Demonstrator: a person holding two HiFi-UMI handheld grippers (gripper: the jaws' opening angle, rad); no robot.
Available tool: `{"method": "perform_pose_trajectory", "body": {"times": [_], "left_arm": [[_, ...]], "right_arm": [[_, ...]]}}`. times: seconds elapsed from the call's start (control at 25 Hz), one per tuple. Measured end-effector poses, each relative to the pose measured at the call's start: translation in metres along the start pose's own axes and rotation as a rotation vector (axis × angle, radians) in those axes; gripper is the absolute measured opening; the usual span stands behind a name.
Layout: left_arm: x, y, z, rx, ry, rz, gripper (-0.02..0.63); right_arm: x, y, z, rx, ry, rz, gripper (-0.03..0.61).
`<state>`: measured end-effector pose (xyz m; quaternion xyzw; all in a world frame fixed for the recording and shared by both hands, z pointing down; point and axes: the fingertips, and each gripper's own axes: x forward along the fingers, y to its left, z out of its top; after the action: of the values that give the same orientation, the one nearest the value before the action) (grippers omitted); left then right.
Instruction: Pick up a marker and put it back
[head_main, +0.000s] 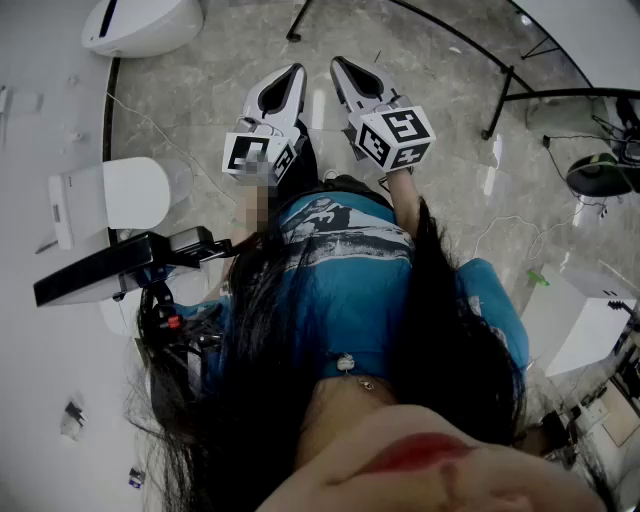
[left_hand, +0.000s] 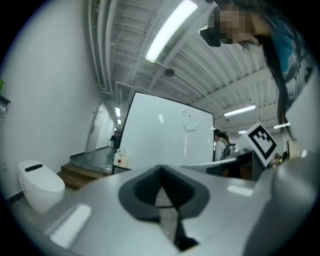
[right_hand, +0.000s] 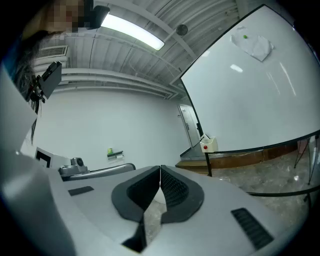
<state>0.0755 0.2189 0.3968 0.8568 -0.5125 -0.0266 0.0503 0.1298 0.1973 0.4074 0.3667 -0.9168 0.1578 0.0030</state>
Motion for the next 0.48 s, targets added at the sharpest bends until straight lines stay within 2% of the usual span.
{"method": "perform_pose_trajectory", "body": {"times": [0.12, 0.32, 0.48], "left_arm": [[0.013, 0.025, 0.004, 0.044, -0.008, 0.017, 0.003], [0.068, 0.115, 0.013, -0.008, -0.043, 0.004, 0.003], [0.116, 0.183, 0.033, -0.003, -0.047, -0.045, 0.003]], "right_arm": [[0.022, -0.007, 0.008, 0.02, -0.01, -0.001, 0.012], [0.113, -0.038, 0.026, 0.03, -0.026, -0.026, 0.012], [0.19, -0.066, 0.052, 0.033, -0.041, -0.062, 0.012]]}}
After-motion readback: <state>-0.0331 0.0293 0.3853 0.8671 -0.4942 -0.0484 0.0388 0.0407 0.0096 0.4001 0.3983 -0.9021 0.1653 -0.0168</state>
